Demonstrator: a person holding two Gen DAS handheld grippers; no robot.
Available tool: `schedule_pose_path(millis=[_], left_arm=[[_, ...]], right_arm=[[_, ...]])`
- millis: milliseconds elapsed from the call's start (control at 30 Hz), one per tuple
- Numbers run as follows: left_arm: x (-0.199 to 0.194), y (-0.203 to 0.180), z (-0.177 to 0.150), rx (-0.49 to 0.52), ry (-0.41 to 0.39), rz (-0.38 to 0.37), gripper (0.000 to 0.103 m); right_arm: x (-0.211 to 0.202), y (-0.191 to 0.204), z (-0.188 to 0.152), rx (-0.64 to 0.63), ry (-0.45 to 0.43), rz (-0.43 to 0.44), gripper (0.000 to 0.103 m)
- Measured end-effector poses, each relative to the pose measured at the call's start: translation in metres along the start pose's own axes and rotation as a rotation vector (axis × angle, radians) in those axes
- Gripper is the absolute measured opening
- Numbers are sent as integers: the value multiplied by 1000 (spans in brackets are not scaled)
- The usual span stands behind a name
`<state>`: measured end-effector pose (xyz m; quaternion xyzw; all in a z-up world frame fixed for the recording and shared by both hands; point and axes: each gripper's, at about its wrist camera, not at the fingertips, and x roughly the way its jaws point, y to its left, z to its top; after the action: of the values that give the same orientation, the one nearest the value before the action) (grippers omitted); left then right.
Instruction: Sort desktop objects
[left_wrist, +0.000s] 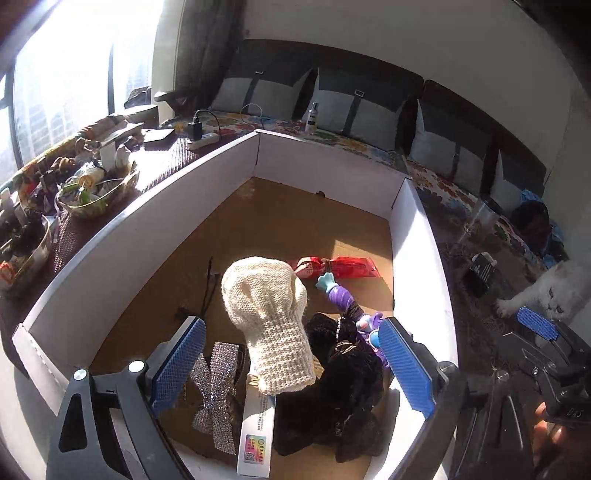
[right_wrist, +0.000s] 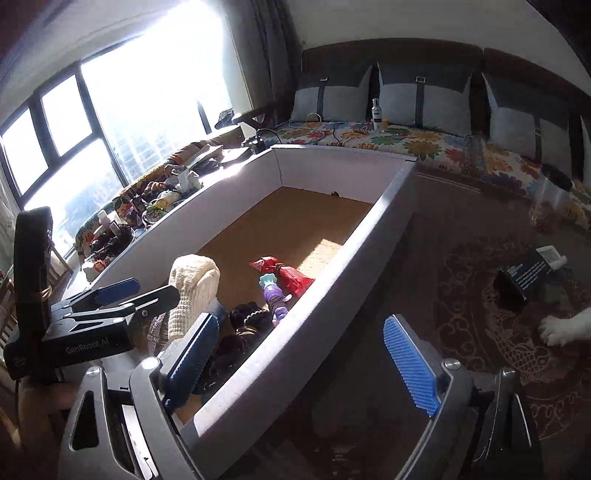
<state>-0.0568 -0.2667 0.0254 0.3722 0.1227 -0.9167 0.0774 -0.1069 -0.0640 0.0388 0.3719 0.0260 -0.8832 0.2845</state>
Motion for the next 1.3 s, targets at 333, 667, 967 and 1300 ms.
schedule_pose_path(millis=[333,667,967,1300], left_arm=[[-58,-142,-42,252,-67,-254,96],[39,-266,-128,479,244,-274,97],[93,-288,-120,519,258,-197,103],[154,-314,-66,552,218,-246,103]], right_arm=[[-67,-154,-123,66,98,-406,100],[-109,-222,-168,280,71,-489,100],[-93,-221,-164,285,107,-472,100],[-72,-224,-168,280,176,-474,103]])
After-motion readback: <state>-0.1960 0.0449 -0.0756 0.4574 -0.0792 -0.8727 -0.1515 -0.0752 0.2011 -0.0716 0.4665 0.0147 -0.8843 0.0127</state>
